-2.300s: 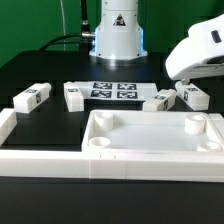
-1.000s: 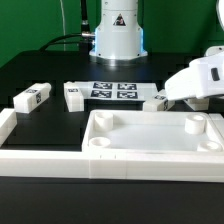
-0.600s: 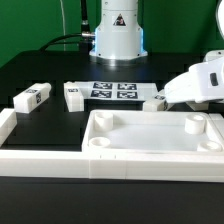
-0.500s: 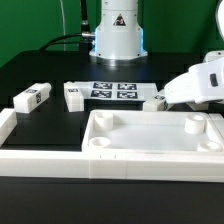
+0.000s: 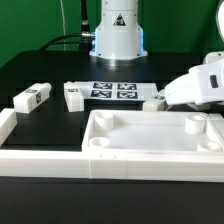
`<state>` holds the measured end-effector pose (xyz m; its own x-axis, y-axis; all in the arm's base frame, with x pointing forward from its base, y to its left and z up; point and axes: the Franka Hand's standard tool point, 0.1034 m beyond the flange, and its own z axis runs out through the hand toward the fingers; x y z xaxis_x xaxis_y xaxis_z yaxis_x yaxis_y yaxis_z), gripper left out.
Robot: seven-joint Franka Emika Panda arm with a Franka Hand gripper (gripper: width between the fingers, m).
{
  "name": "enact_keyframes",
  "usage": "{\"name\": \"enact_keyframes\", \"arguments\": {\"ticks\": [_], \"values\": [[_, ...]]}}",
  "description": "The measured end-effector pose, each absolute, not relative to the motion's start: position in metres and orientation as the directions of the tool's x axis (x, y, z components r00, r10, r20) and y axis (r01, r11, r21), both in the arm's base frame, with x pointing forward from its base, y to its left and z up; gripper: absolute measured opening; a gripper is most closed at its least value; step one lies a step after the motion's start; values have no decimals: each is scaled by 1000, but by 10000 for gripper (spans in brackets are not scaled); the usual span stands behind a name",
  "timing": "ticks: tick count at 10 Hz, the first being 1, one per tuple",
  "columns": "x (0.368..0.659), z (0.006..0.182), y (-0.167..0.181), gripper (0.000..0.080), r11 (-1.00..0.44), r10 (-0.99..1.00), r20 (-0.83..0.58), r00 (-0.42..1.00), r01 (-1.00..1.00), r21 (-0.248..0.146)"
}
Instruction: Assemble desk
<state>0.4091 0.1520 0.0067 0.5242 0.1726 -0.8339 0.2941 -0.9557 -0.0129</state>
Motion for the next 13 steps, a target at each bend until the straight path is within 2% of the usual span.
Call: {"name": "enact_keyframes", "arguments": {"ticks": [3,5,7,10,11,12,13], "values": [[413,15,155,288,-956,176,-829,531,292,-15],[423,47,158,288,-963,173,-818,549,268,-24],[431,67,149,290,-969,178,-803,569,245,-41],[432,69,147,290,-970,178,-790,587,241,-39],[441,66,149,290,-970,187,-747,638,238,-40],[447,70,150,290,-971,197,-689,697,237,-38],[449,85,145,290,-972,195,-663,723,232,-33]]}}
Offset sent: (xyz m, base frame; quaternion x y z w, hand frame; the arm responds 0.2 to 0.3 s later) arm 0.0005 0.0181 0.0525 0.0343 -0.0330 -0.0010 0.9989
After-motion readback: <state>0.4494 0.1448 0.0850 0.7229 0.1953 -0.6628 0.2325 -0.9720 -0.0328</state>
